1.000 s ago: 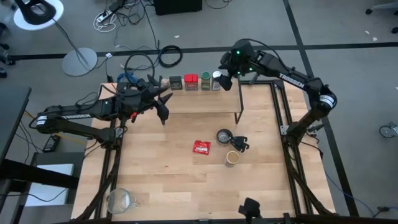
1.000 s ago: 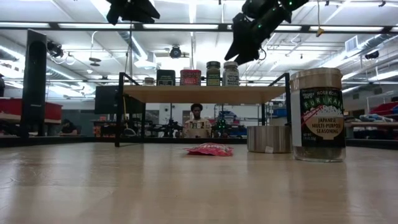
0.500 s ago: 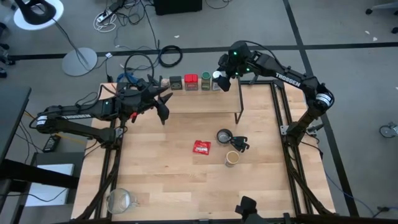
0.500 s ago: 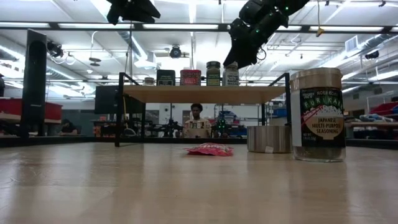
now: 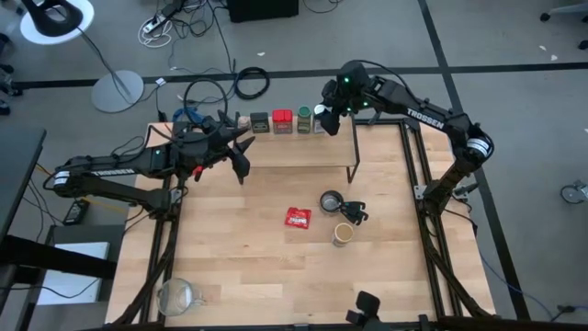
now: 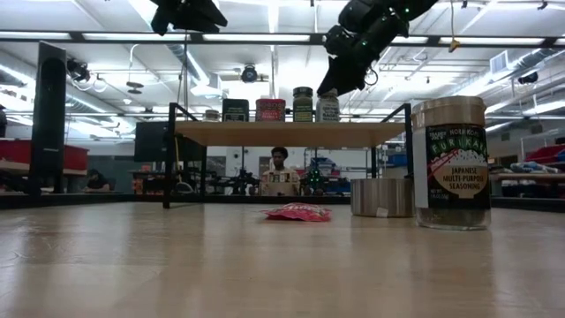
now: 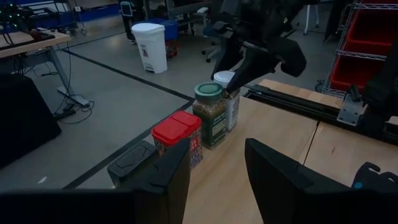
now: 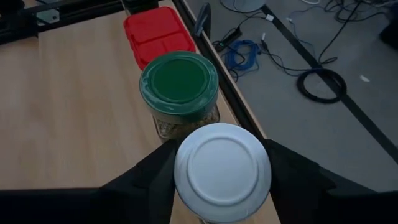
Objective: Shelf spices
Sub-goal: Remove the white seasoning bottle from the shelf
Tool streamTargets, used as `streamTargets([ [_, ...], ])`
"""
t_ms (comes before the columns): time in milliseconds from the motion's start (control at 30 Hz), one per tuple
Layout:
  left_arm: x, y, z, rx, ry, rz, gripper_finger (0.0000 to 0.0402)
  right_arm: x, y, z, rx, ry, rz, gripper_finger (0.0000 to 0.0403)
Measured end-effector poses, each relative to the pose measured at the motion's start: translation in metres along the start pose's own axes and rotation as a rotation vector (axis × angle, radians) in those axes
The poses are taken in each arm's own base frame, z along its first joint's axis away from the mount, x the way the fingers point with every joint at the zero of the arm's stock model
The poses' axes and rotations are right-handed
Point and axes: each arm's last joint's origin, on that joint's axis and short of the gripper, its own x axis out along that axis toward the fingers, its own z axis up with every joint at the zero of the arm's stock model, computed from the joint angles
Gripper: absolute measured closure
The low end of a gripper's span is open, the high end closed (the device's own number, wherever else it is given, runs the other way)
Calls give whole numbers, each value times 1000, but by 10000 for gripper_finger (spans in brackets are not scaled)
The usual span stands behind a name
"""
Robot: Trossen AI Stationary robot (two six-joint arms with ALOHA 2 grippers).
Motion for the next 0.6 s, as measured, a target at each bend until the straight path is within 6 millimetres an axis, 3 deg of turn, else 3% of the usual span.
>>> streamTargets([
  [233,0,0,-2,-3,15,2,243,-20,14,6,-28,-34,-41,199],
  [400,0,0,-3,-7,27,3,243,-54,31,11,-6,-88,-29,199],
  [600,0,0,-3,-11,27,2,243,-102,67,11,-8,-157,57,199],
])
